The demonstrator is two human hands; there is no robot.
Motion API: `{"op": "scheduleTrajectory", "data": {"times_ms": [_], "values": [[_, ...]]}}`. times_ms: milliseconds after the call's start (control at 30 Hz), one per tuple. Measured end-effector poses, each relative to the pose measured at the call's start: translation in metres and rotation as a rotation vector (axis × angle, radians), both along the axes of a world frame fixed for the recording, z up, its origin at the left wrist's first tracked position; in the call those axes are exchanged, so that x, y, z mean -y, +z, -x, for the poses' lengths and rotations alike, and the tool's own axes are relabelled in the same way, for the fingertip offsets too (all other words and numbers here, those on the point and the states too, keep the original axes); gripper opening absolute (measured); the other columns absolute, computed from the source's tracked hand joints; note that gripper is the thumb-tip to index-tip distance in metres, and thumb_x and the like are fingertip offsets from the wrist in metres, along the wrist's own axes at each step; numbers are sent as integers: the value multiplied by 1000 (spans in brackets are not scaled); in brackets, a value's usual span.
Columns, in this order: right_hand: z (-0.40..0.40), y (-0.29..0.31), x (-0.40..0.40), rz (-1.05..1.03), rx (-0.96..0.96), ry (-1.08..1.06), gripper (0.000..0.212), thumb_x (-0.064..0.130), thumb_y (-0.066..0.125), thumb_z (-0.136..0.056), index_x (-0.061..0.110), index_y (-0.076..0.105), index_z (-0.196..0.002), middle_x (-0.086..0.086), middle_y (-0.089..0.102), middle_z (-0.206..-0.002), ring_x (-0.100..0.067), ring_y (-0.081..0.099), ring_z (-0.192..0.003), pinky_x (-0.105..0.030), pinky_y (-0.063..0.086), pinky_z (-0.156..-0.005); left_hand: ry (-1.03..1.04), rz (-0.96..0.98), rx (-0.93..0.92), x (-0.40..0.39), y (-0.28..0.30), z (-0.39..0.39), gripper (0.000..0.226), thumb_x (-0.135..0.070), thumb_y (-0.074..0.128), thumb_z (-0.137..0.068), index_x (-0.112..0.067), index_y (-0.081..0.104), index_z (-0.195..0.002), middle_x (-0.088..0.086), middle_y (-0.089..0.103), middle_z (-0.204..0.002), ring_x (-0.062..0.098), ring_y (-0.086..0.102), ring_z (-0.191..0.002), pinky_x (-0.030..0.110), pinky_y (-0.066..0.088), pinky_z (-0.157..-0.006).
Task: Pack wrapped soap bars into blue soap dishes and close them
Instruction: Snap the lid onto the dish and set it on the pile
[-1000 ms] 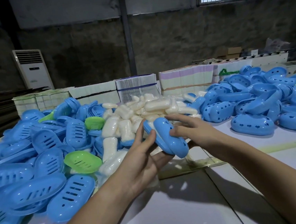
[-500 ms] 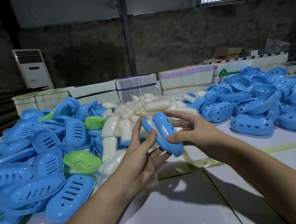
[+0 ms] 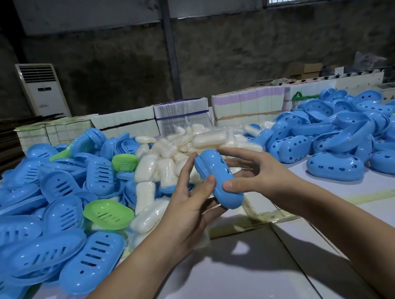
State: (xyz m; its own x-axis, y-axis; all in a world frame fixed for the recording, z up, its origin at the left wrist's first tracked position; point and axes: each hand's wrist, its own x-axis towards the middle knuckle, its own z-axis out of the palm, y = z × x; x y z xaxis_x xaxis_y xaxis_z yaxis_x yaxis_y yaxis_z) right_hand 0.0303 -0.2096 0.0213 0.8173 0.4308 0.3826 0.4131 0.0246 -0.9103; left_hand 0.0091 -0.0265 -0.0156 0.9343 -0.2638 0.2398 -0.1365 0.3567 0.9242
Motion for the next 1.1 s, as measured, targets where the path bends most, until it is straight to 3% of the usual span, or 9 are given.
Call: {"op": "scheduleTrajectory", "data": {"times_ms": [267, 467, 567, 667, 767, 833, 933, 1000, 1100], "values": [[-5, -4, 1, -2, 27, 1, 56, 21, 88, -62, 56, 70, -103, 24, 69, -113, -17, 73, -94, -21, 55, -78, 42, -58, 57, 2, 3, 3, 75, -29, 71, -82, -49, 38, -147, 9, 75, -116, 30, 72, -105, 32, 60, -75], [-4, -8, -3, -25, 57, -9, 62, 20, 88, -63, 45, 66, -116, 11, 69, -120, -14, 72, -91, -24, 56, -77, 39, -69, 67, -2, 12, 4, 78, -23, 69, -83, -44, 35, -150, 15, 75, -114, 31, 73, -103, 33, 61, -73], [-7, -11, -2, -56, 9, 24, 71, 26, 89, -58, 48, 65, -121, 2, 67, -126, -18, 68, -108, -31, 54, -92, 22, -70, 77, -3, 16, 7, 77, -19, 70, -83, -48, 38, -147, 16, 74, -113, 29, 72, -107, 33, 60, -77], [-7, -12, 0, -5, 17, 36, 75, 29, 88, -61, 53, 59, -126, 9, 66, -127, -14, 62, -119, -30, 51, -99, 25, -55, 73, -2, 18, 9, 74, -17, 70, -83, -52, 43, -143, 16, 73, -117, 29, 71, -110, 34, 60, -81], [-4, -11, -1, 23, 36, 0, 79, 30, 88, -62, 54, 56, -129, 2, 63, -131, -12, 62, -119, -26, 53, -94, 5, -92, 61, -3, 20, 10, 69, -13, 65, -92, -59, 44, -139, 15, 71, -122, 29, 70, -112, 35, 60, -82], [-3, -7, 0, 31, 48, -53, 79, 29, 88, -59, 55, 57, -127, 0, 63, -128, -11, 65, -113, -24, 54, -90, -25, -161, 71, -4, 23, 11, 73, -14, 66, -94, -68, 40, -136, 5, 69, -129, 24, 70, -113, 37, 60, -81], [0, 2, 10, 134, 86, -234, 75, 35, 83, -58, 63, 55, -122, 7, 60, -123, -2, 63, -102, -15, 52, -77, -22, -162, 55, -3, 24, 13, 84, -31, 84, -76, -77, 37, -130, -18, 56, -140, 16, 66, -118, 40, 60, -82], [2, 3, 27, 225, 93, -358, 73, 41, 80, -57, 67, 53, -120, 14, 56, -120, 8, 58, -93, -9, 49, -68, 13, -149, 41, -3, 24, 12, 80, -35, 84, -67, -74, 46, -126, -19, 56, -138, 15, 63, -123, 40, 61, -82], [9, -1, 72, 395, 76, -544, 72, 44, 79, -54, 68, 53, -118, 26, 55, -109, 10, 58, -87, -9, 49, -63, 87, -157, 53, -6, 24, 7, 58, -31, 77, -72, -63, 62, -119, -12, 67, -128, 15, 64, -120, 38, 61, -80]]}}
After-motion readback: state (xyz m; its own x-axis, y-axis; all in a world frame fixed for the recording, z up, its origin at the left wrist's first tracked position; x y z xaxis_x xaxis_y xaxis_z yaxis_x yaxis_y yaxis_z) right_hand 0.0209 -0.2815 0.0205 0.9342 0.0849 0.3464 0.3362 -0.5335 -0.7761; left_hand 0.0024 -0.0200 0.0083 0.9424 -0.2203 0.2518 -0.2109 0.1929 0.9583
